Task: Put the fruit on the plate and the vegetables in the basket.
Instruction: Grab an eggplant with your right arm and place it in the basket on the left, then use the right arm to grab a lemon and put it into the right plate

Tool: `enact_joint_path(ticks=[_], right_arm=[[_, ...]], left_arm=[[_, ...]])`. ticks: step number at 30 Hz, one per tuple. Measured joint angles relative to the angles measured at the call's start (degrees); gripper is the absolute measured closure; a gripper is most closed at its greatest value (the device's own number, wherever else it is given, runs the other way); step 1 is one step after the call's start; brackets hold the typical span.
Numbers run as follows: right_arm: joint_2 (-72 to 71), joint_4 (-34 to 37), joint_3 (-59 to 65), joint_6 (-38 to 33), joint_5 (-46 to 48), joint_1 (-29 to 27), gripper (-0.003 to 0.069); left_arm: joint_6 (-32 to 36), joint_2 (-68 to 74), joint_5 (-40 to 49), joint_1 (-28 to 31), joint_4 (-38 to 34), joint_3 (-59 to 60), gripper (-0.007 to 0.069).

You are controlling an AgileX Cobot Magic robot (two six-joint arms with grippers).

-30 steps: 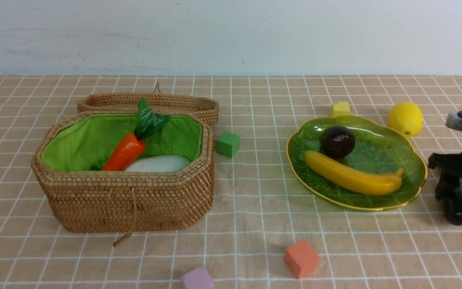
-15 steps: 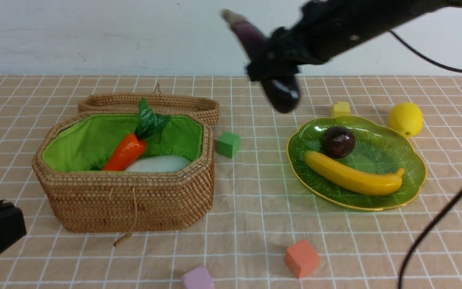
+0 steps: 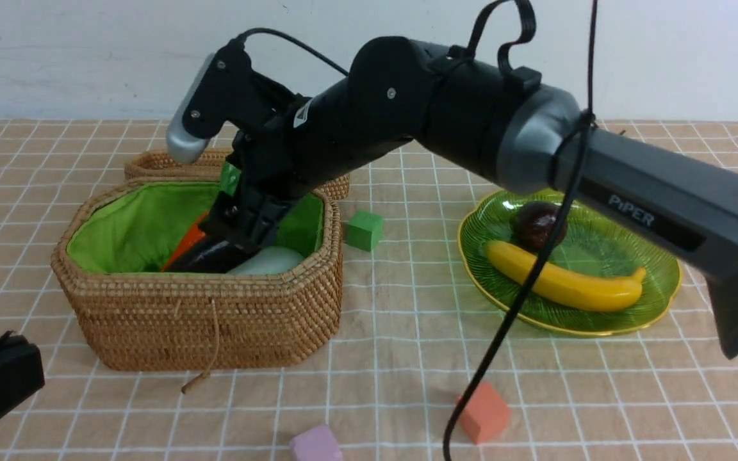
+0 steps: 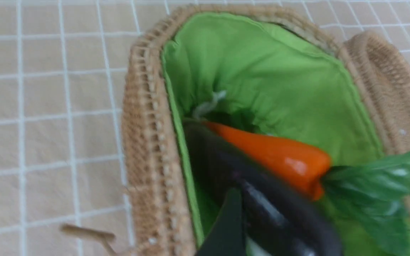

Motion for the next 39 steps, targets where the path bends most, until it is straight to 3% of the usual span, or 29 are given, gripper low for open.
enact_joint_path(ticks=[1, 5, 7, 8, 9, 10, 11, 12, 13, 16, 18, 20, 23, 25, 28, 39], right_arm=[[0.0, 0.0, 0.0, 0.0, 0.0, 0.0, -0.0013], [-5.42, -11.83, -0.05, 13.22, 5.95, -1.19, 0.0076], [-10.88, -22.43, -0.11, 25.32, 11.86, -4.37, 0.0222], [-11.23, -24.02, -0.16, 26.1, 12.69, -5.15, 0.0235], [-13.51, -29.64, -0.39, 32.2, 15.63, -9.11, 0.0334], [-13.73, -30.19, -0.48, 32.94, 15.97, -9.69, 0.0346], [-14.86, -33.76, -0.68, 40.18, 18.63, -15.69, 0.0455], [-14.85, -34.12, -0.68, 41.58, 19.23, -17.12, 0.0473], [-14.5, -34.41, -0.68, 46.05, 21.38, -23.0, 0.0519], [-12.71, -32.79, -0.68, 50.6, 22.83, -29.96, 0.0542], [-9.44, -27.49, -0.68, 53.33, 22.18, -36.68, 0.051], [-7.23, -23.72, -0.68, 53.88, 20.96, -39.79, 0.0458], [-1.37, -14.86, -0.63, 54.19, 15.98, -45.32, 0.0246], [1.27, -12.82, -0.75, 54.09, 12.52, -46.93, 0.0126], [5.42, -11.86, -2.42, 53.35, 7.88, -48.33, 0.0003], [18.93, -12.01, -14.54, 53.28, 3.49, -49.08, -0.0015]], left_arm=[[0.0, 0.0, 0.0, 0.0, 0.0, 0.0, 0.0634], [0.0, 0.0, 0.02, 0.0, 0.0, 0.0, 0.0634], [0.0, 0.0, -0.79, 0.0, -0.9, 0.0, 0.0634], [0.0, 0.0, -0.79, 0.0, -1.04, 0.0, 0.0634], [0.14, 0.0, -2.37, 0.0, -2.49, 0.0, 0.0634], [0.14, 0.0, -2.59, 0.0, -2.73, 0.0, 0.0635], [0.27, 0.0, -5.09, 0.0, -4.98, 0.0, 0.0636], [0.44, 0.0, -5.53, 0.0, -5.38, 0.0, 0.0636], [1.38, 0.05, -6.65, 0.0, -6.61, 0.0, 0.0636], [5.76, 0.85, -6.74, 0.0, -8.38, -0.28, 0.0636], [11.59, 3.42, -4.48, 0.0, -10.11, -1.42, 0.0636], [13.81, 5.49, -3.44, 0.0, -11.63, -2.28, 0.0636], [17.08, 10.39, -3.16, 0.0, -17.51, -4.36, 0.0636], [18.37, 12.18, -3.31, 0.0, -20.14, -5.01, 0.0636], [19.44, 13.61, -3.19, 0.0, -21.31, -5.11, 0.0636], [19.72, 14.52, -2.17, 0.0, -21.31, -5.11, 0.0636]])
